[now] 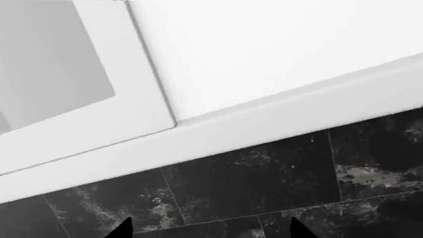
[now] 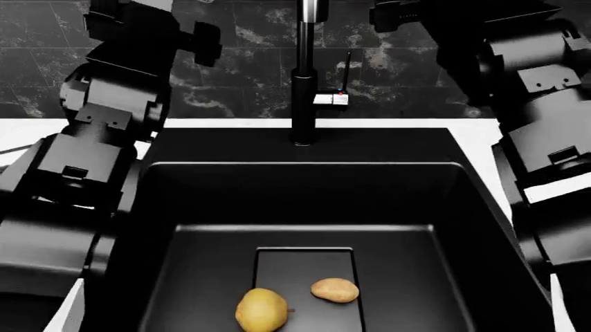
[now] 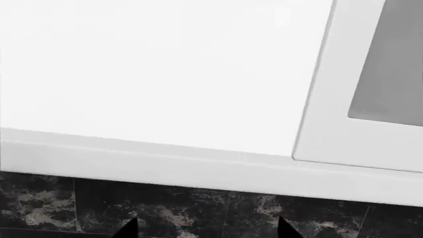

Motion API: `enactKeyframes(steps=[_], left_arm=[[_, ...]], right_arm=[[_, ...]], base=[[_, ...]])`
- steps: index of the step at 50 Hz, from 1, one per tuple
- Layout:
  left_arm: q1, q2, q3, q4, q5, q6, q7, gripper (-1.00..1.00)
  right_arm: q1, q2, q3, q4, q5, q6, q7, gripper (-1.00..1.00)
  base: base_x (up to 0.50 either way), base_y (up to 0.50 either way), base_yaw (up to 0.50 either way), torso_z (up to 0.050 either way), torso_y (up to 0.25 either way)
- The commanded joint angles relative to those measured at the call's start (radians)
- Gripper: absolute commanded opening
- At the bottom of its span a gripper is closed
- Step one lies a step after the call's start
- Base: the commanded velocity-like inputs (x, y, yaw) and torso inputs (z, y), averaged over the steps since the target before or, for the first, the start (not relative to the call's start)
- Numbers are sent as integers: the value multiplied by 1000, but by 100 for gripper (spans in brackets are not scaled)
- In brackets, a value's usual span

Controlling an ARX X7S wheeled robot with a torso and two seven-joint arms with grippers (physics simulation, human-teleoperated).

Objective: Pick up the fruits and vegetables and place them in the sink. Turn on the sink faucet to wash them. Then turn the sink off and put them in the tray.

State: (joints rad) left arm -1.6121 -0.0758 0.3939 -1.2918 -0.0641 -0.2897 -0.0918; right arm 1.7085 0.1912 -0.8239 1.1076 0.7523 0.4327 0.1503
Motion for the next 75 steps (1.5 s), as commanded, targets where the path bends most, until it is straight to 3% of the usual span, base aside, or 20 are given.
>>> enactKeyframes(steps=[1,12,26,35,50,61,75], left_arm=[[-15,18,-186,-17,15,-75,-60,100],[-57,52,-321,-17,39,-119,-109,100],[-60,65,-346,-17,59,-129,-144,100],[-52,67,-332,-17,56,-128,-130,100],[-48,67,-343,-17,52,-102,-121,100],[-40,69,-351,-17,51,-89,-116,100],[-33,69,-346,-17,52,-82,-84,100]], right_arm=[[6,-112,234,201,-223,-95,-58,100],[-47,-148,603,201,-546,-89,-79,100],[-83,-186,774,201,-696,-100,-112,100],[-80,-190,704,201,-603,-130,-116,100],[-108,-190,700,201,-587,-125,-102,100],[-111,-191,492,201,-378,-161,-113,100],[-139,-191,454,201,-344,-156,-82,100]], base=[[0,0,0,0,0],[0,0,0,0,0],[0,0,0,0,0],[0,0,0,0,0],[0,0,0,0,0],[0,0,0,0,0],[0,0,0,0,0]])
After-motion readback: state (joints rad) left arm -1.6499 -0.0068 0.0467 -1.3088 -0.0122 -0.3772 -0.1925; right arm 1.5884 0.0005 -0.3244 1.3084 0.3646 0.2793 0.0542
